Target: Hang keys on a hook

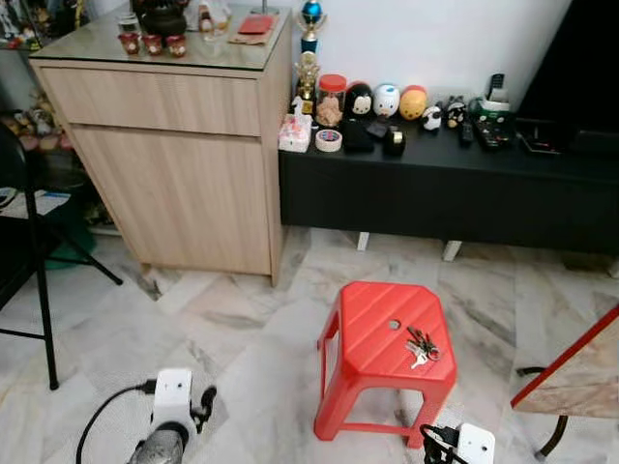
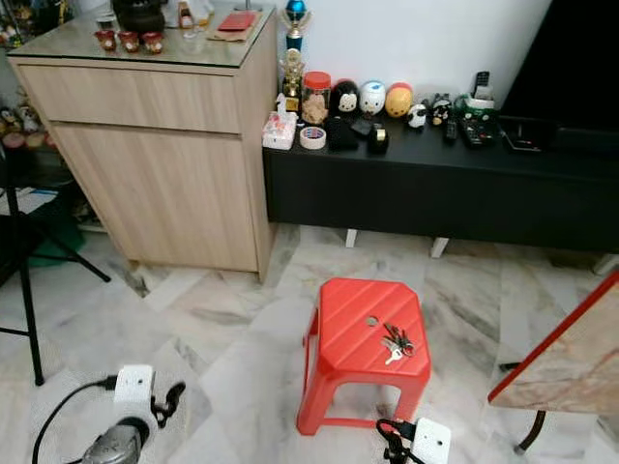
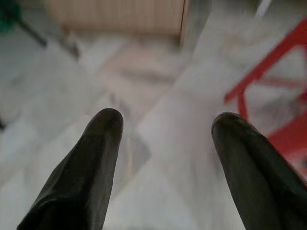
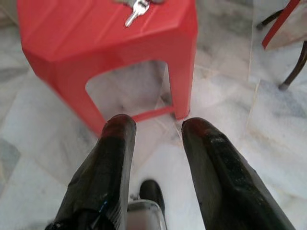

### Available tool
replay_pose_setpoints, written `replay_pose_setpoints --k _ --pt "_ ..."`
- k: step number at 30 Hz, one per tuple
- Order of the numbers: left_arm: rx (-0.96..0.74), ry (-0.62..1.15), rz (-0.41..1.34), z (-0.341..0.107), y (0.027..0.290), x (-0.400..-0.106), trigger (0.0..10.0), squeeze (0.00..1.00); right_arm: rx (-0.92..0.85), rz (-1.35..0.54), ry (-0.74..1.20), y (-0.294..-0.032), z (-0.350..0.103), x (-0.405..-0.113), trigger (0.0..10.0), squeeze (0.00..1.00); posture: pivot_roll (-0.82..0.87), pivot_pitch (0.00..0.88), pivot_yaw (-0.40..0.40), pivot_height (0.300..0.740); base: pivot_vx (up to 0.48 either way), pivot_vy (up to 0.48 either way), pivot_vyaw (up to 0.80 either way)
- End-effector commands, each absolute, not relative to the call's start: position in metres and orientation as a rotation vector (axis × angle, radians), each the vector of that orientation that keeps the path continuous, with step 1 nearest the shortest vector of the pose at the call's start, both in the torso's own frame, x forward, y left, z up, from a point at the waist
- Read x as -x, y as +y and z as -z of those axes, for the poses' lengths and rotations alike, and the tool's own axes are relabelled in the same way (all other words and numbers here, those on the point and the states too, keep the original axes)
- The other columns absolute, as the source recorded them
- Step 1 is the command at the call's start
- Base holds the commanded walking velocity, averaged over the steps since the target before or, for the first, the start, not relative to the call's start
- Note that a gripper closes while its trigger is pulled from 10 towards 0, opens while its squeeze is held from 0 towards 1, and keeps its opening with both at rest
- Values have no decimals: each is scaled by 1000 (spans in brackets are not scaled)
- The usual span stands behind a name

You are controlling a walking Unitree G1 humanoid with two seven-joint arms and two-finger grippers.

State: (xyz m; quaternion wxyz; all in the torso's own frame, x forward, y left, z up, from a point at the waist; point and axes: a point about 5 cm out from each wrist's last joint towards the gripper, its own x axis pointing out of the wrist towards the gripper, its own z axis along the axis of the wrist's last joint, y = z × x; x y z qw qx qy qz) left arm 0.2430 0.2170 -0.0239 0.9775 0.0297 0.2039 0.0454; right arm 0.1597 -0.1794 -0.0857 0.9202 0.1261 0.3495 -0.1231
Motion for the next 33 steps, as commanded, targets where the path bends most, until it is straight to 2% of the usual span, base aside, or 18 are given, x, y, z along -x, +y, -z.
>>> replay_pose_setpoints --k 1,2,4,7,11,15,18,23,25,33 --pt "-54 359 -73 19 213 -246 10000 0 -248 261 684 -183 83 -160 10000 0 47 35 -68 729 0 0 0" --pt "-54 359 -73 19 213 -246 10000 0 -248 261 684 -183 83 -160 10000 0 47 35 -68 729 0 0 0" --pt "-57 259 -14 7 203 -250 10000 0 -209 227 410 -182 42 -223 10000 0 36 28 -68 729 0 0 0" --pt "-52 191 0 -2 198 -251 10000 0 -199 220 321 -184 28 -236 10000 0 37 25 -69 729 0 0 0" --pt "-36 140 -9 -10 196 -250 10000 0 -181 199 245 -184 19 -240 10000 0 30 13 -73 729 0 0 0" --pt "-26 108 7 -16 193 -235 10000 0 -162 173 104 -179 -6 -243 10000 0 21 0 -74 729 0 0 0" --pt "-26 88 -14 -21 199 -225 10000 0 -151 143 82 -178 -12 -238 10000 0 25 0 -78 729 0 0 0" --pt "-23 83 -32 -23 201 -226 10000 0 -167 178 106 -179 -8 -234 10000 0 30 0 -84 729 0 0 0" --pt "18 95 -59 -24 201 -227 10000 0 -186 148 98 -173 -12 -236 10000 0 31 0 -83 729 0 -405 0" --pt "7 99 -38 -28 199 -228 10000 0 -157 171 109 -177 -17 -238 10000 0 24 0 -82 729 0 -436 0"
